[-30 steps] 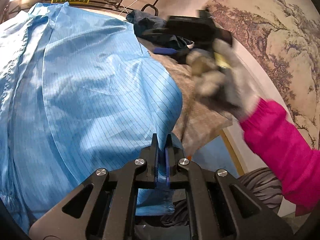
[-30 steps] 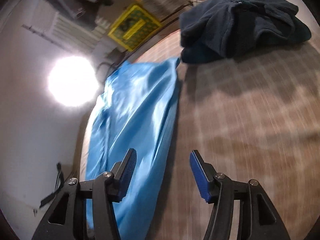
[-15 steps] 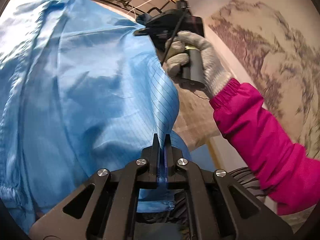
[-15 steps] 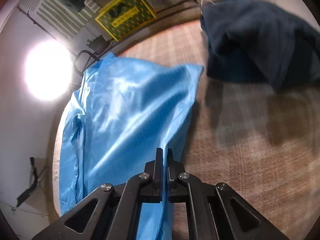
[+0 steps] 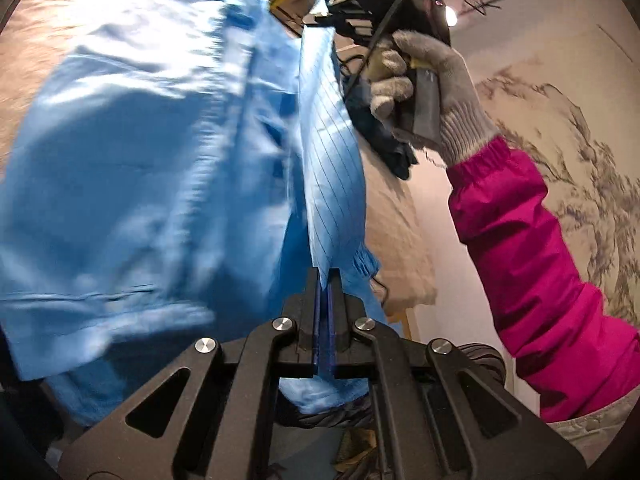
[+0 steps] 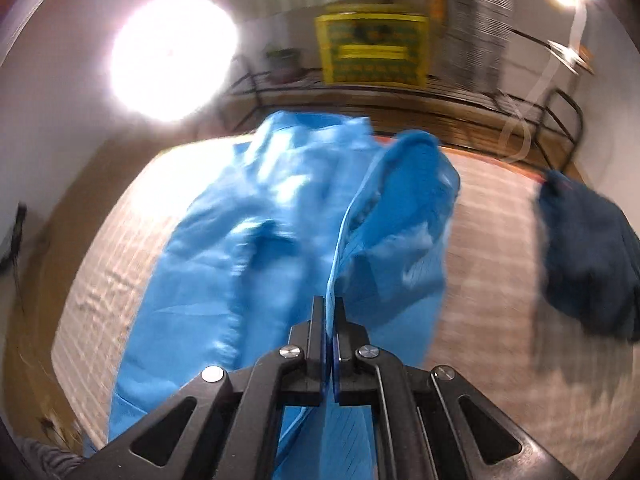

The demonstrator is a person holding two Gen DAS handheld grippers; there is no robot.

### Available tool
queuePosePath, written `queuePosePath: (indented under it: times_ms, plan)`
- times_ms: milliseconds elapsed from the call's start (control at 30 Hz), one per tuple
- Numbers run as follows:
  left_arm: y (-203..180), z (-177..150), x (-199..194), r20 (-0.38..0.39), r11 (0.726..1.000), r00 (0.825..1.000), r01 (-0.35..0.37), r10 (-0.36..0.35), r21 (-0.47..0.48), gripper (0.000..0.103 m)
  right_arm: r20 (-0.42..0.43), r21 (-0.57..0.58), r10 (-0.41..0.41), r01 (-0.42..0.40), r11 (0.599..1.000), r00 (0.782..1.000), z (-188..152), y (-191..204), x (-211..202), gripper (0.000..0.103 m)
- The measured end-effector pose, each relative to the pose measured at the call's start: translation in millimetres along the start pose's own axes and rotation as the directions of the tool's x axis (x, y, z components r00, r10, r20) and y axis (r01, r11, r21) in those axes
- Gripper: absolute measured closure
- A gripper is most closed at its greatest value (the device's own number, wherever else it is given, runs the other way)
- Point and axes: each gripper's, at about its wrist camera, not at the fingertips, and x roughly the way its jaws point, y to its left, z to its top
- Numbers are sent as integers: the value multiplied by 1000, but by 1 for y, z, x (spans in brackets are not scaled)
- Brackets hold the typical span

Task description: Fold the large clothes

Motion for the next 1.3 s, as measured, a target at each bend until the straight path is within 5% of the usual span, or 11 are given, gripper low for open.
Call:
queuePosePath:
  times_ms: [167, 333, 467, 500, 667, 967, 1167, 1300]
  plan:
    - [34, -1, -10, 6, 997, 999, -38, 38, -63, 103, -77, -81, -27, 21, 997, 997, 8, 53, 61, 103]
    - [48, -4, -12, -5, 995, 998, -55, 55, -85, 103, -132, -89, -34, 22, 996, 991, -1, 65, 99, 103]
    - [43, -6, -12, -15, 995, 998, -67, 66, -67, 103, -142, -81, 33, -45, 996, 989, -4, 64, 102, 84]
    - [41, -6, -13, -16, 996, 998, -66, 65, -61, 103, -136, -77, 61, -72, 994, 989, -4, 63, 97, 72]
    - [24, -6, -15, -23, 996, 997, -80, 79, -37, 103, -66, -96, 91, -97, 991, 994, -3, 59, 53, 68]
    - [15, -14, -60, -10, 996, 996, -87, 87, 31, 102, 159, 23, 123, -128, 991, 980, -28, -11, -101, 59]
    - [24, -7, -97, 26, 991, 992, -125, 124, 40, 102, 155, 29, 147, -154, 988, 977, -92, -29, -183, 59]
    - [26, 14, -108, 47, 985, 986, -165, 162, 54, 102, 81, 29, 158, -160, 987, 984, -142, -20, -198, 58]
